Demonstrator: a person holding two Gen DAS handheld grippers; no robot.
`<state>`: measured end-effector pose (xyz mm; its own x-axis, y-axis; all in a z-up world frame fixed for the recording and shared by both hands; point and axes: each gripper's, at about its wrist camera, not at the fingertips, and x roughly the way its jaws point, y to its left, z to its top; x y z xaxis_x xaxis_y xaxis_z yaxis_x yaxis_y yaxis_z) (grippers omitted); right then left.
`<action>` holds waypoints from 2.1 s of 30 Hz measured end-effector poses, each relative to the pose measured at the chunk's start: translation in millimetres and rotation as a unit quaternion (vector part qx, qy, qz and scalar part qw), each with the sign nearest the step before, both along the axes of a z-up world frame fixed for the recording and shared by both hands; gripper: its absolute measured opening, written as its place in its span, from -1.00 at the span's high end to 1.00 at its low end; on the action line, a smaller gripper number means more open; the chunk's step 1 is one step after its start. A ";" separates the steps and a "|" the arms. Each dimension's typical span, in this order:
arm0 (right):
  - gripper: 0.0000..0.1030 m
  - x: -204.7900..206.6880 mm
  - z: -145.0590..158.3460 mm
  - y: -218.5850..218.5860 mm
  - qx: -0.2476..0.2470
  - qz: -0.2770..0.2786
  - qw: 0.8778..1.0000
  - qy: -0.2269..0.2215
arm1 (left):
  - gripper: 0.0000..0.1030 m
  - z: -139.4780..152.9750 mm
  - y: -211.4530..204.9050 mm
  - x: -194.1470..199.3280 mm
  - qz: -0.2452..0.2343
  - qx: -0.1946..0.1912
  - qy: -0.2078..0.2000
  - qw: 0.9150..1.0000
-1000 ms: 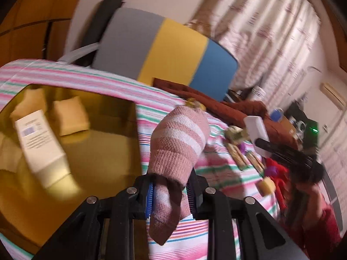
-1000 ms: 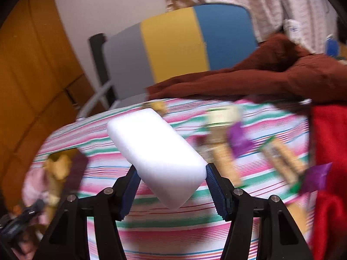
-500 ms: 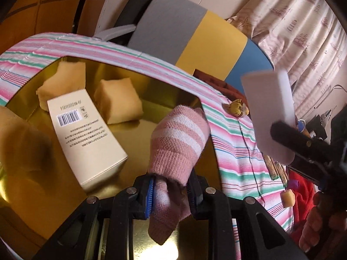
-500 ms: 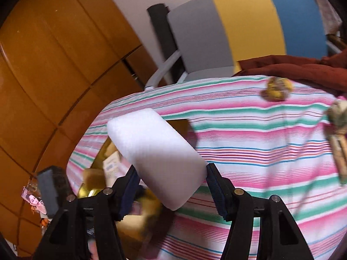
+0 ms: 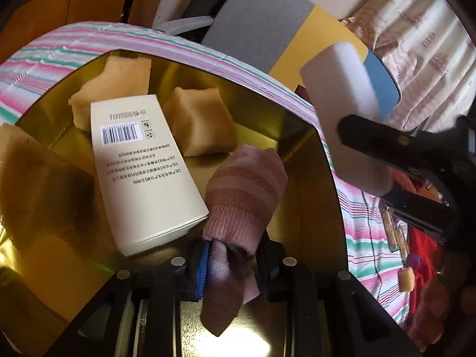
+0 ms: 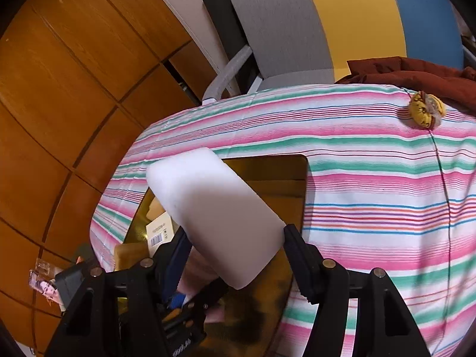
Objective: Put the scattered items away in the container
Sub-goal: 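Open both tools to drop the eraser and sock into the gold box, then grasp a yellow sponge with the right tool while the left grasps a cracker packet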
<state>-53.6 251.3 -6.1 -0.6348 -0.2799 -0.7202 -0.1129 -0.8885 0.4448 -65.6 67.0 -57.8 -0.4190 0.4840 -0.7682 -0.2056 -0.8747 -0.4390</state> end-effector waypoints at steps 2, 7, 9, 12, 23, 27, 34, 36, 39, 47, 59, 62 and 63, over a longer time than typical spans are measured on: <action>-0.22 -6.9 -3.6 -2.7 0.003 -0.003 1.000 -0.008 | 0.40 -1.7 -1.1 -1.3 -0.001 0.001 -0.008 1.000; -0.32 -23.5 -8.7 -7.7 0.021 -0.015 1.000 -0.017 | -0.03 -1.2 -4.9 -0.8 0.000 0.017 -0.020 1.000; -0.41 -30.0 -11.2 -6.9 0.026 -0.031 0.999 -0.022 | -0.11 2.1 -6.7 1.9 0.000 0.025 -0.016 1.000; -0.67 -34.3 -12.0 -4.5 0.014 -0.034 0.999 -0.020 | -0.18 7.2 -7.9 8.5 -0.006 0.023 -0.005 1.000; -0.74 7.8 6.1 8.5 0.004 -0.048 0.999 0.019 | -0.25 13.4 -20.1 26.7 -0.005 0.028 0.014 0.999; -0.74 31.3 14.1 18.8 0.020 -0.054 0.998 0.033 | -0.22 15.5 -27.8 33.7 0.012 0.084 0.002 0.996; -0.74 70.3 15.1 49.2 0.041 -0.069 0.996 0.035 | -0.22 24.1 -17.7 45.1 0.015 0.098 0.018 0.995; -0.74 81.6 9.4 61.7 0.044 -0.080 0.995 0.028 | -0.22 36.7 4.8 39.4 0.003 0.086 0.038 0.996; -0.74 94.8 -0.5 80.8 0.047 -0.098 0.994 0.012 | -0.22 44.1 16.5 49.4 -0.023 0.075 0.055 0.995; -0.74 145.1 -15.0 140.9 0.044 -0.167 0.985 -0.021 | -0.23 50.3 57.9 75.8 -0.096 0.059 0.071 0.991; -0.87 257.6 -19.1 276.1 0.032 -0.452 0.885 -0.104 | -0.23 53.3 110.8 102.3 -0.167 0.051 0.074 0.982; -0.88 259.7 -21.2 296.2 0.055 -0.470 0.872 -0.123 | -0.23 52.1 120.3 107.1 -0.179 0.046 0.072 0.980; -0.88 258.9 -23.7 302.4 0.053 -0.470 0.871 -0.129 | -0.23 52.0 123.3 109.0 -0.184 0.044 0.072 0.979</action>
<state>205.4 553.7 -29.8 -0.3606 0.3539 -0.8630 -0.8976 -0.3832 0.2180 43.5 190.2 -5.8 -0.3036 0.6847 -0.6626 -0.5655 -0.6892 -0.4531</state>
